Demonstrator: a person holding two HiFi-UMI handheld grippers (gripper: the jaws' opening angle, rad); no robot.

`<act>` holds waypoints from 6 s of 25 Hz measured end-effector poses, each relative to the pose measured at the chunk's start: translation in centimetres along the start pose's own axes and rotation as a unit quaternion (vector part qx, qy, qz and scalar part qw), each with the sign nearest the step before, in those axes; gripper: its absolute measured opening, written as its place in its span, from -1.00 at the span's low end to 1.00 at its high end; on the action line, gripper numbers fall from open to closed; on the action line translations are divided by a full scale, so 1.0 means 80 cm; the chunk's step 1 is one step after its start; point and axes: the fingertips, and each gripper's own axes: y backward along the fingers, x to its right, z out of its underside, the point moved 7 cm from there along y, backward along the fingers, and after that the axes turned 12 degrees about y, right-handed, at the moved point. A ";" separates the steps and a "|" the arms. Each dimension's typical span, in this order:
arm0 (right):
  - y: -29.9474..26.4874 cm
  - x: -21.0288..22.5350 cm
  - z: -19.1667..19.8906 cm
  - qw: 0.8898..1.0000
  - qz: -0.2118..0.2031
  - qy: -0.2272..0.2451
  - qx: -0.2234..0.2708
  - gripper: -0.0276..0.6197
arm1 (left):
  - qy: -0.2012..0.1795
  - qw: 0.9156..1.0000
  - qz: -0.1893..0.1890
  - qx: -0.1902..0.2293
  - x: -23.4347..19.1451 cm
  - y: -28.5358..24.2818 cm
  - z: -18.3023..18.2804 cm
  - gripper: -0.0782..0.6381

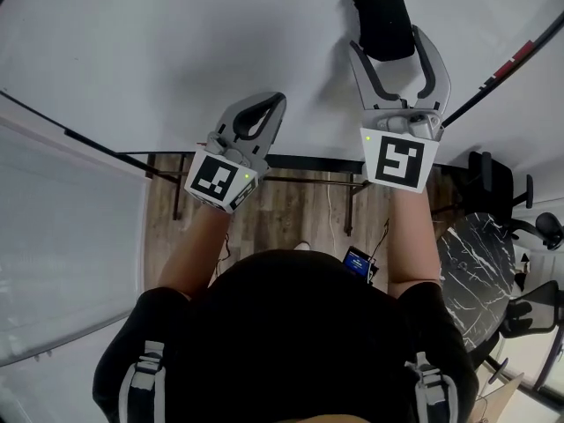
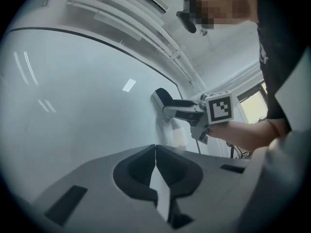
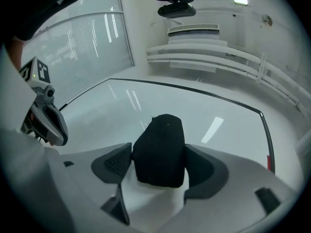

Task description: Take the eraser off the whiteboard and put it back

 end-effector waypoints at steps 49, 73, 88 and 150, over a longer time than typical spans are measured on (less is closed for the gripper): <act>0.068 -0.220 -0.123 0.974 -0.107 -0.201 -0.016 -0.18 | 0.026 0.999 0.030 -0.016 -0.100 0.223 0.013 -0.77; 0.152 -0.354 -0.092 0.915 -0.230 -0.322 -0.082 -0.21 | 0.053 0.996 0.020 -0.073 -0.079 0.284 0.091 -0.77; 0.157 -0.362 -0.077 0.911 -0.233 -0.325 -0.099 -0.21 | 0.058 0.995 0.021 -0.080 -0.085 0.278 0.101 -0.77; -0.014 -0.536 -0.200 0.910 -0.237 -0.332 -0.071 -0.20 | 0.038 0.998 -0.013 -0.048 -0.346 0.356 0.050 -0.77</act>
